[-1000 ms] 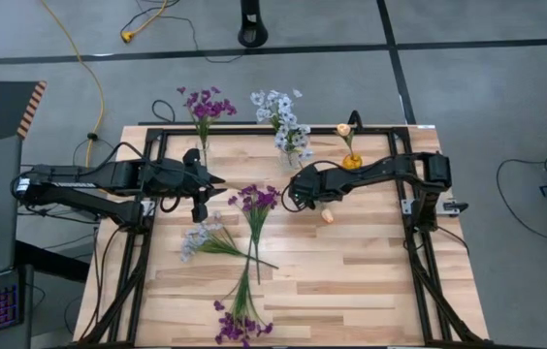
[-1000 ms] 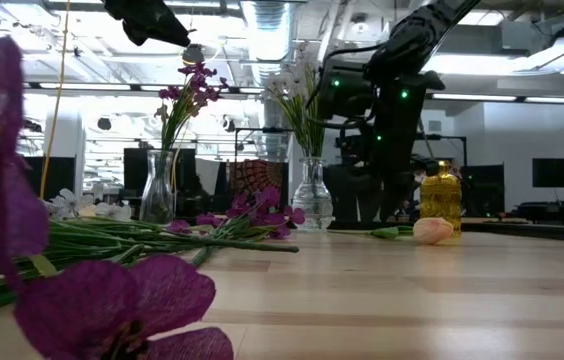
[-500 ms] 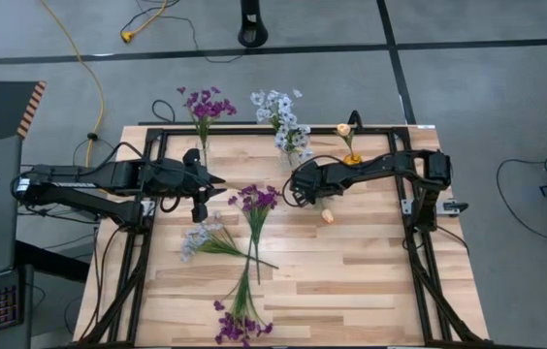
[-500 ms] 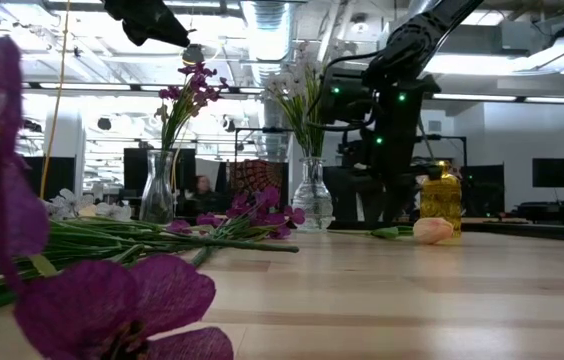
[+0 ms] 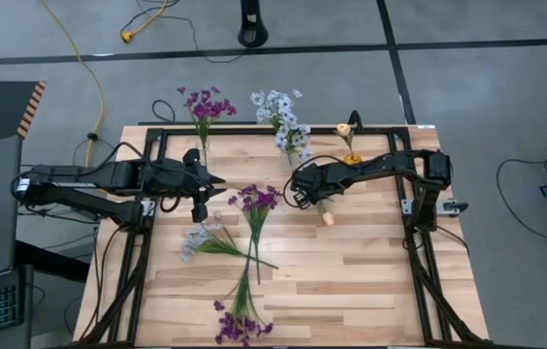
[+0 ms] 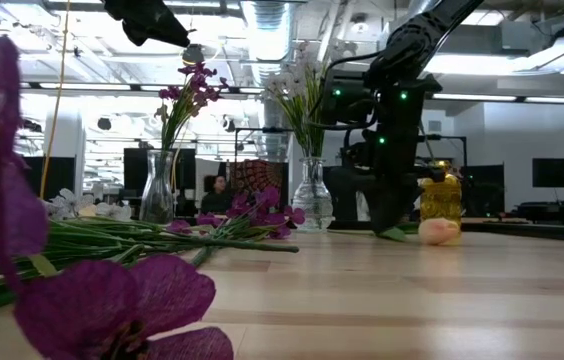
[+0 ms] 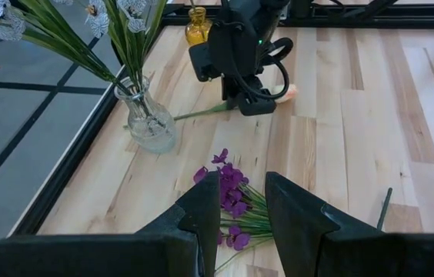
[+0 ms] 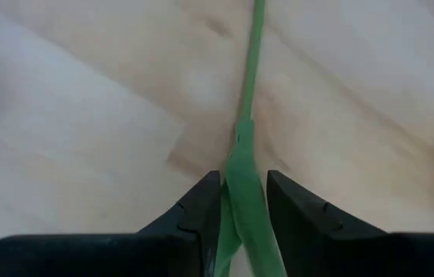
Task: Sort flowers into vase by color
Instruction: Put the bottom yellow tulip into the yellow vase
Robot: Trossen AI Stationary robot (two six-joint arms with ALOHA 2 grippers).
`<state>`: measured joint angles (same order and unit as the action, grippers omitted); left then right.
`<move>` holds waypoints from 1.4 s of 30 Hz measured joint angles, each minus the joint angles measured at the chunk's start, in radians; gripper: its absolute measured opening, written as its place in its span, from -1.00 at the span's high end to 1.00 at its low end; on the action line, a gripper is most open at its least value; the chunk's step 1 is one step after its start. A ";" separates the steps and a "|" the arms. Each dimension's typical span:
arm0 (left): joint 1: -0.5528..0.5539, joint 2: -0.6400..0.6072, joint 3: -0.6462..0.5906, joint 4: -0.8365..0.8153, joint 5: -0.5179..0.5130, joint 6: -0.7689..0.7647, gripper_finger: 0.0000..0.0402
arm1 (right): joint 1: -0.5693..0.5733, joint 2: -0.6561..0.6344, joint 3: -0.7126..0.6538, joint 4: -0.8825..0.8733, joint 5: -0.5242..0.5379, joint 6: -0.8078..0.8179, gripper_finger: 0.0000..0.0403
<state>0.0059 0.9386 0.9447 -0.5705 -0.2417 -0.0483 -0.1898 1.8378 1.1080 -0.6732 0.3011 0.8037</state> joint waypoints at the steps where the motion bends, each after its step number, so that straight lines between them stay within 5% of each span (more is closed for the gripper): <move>1: 0.000 0.000 0.000 0.000 0.000 0.000 0.53 | 0.000 0.000 0.000 -0.003 -0.018 0.000 0.34; 12: 0.000 0.000 0.000 0.000 0.000 -0.001 0.53 | 0.055 0.000 0.000 -0.041 -0.128 0.000 0.38; 27: 0.000 0.000 0.000 0.000 0.000 -0.001 0.53 | 0.189 -0.002 0.000 -0.049 -0.144 0.001 0.85; 42: 0.000 0.000 0.000 0.000 0.000 -0.001 0.53 | 0.282 -0.002 0.000 -0.078 -0.193 0.042 0.82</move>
<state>0.0059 0.9386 0.9447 -0.5701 -0.2417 -0.0494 0.0920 1.8359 1.1080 -0.7516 0.1081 0.8454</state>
